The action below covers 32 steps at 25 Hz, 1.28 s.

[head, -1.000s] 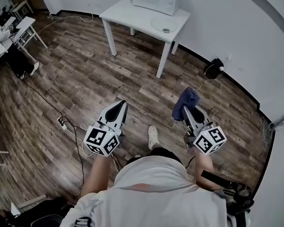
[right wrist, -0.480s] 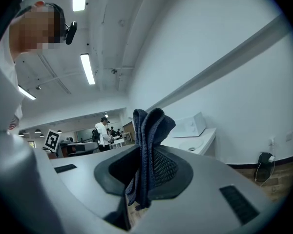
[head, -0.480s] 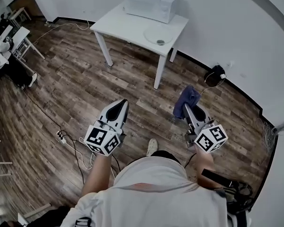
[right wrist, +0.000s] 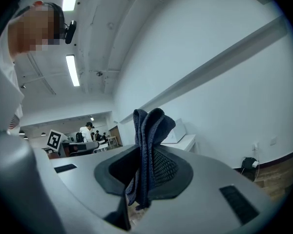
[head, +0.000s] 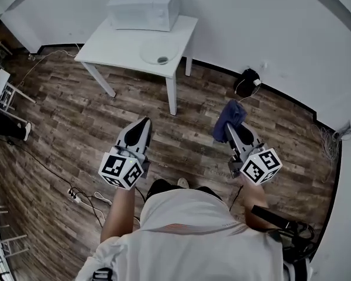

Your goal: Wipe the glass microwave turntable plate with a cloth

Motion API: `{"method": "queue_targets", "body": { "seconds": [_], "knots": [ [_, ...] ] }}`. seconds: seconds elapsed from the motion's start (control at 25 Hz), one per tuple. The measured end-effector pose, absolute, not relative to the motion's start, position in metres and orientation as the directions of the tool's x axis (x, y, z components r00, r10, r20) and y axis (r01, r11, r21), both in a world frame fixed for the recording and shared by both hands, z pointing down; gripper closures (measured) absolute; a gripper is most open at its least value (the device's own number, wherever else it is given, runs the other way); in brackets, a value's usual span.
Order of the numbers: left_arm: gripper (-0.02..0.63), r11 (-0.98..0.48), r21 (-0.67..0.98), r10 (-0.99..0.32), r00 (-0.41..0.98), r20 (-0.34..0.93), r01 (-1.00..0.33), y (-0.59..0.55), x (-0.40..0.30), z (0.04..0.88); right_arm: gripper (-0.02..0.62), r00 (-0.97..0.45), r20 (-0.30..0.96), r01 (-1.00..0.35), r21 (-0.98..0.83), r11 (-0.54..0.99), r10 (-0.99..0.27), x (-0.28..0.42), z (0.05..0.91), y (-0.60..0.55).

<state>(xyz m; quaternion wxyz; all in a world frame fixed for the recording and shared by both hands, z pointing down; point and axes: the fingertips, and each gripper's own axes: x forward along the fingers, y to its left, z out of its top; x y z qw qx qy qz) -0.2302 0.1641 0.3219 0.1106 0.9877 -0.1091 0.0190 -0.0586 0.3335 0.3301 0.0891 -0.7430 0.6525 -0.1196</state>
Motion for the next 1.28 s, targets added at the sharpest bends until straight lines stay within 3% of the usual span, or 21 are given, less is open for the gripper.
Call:
{"method": "queue_targets", "body": {
  "seconds": [0.6,1.04,1.28],
  "knots": [
    [0.595,-0.961,0.244,-0.124,0.991,0.048,-0.132,0.107,-0.113,0.331,0.532,0.210,0.071,-0.938,-0.268,-0.221,-0.975,0.038,0.333,0.299],
    [0.595,-0.958,0.233,-0.152,0.985,0.081,-0.167,-0.015,-0.004,0.328,0.533,0.196,0.084,-0.933,-0.290,-0.212,-0.977,0.144,0.337,0.188],
    [0.595,-0.946,0.204,-0.238,0.967,0.090,-0.251,-0.080,0.026,0.325,0.532,0.145,0.083,-0.931,-0.326,-0.164,-0.986,0.177,0.353,0.129]
  ]
}}
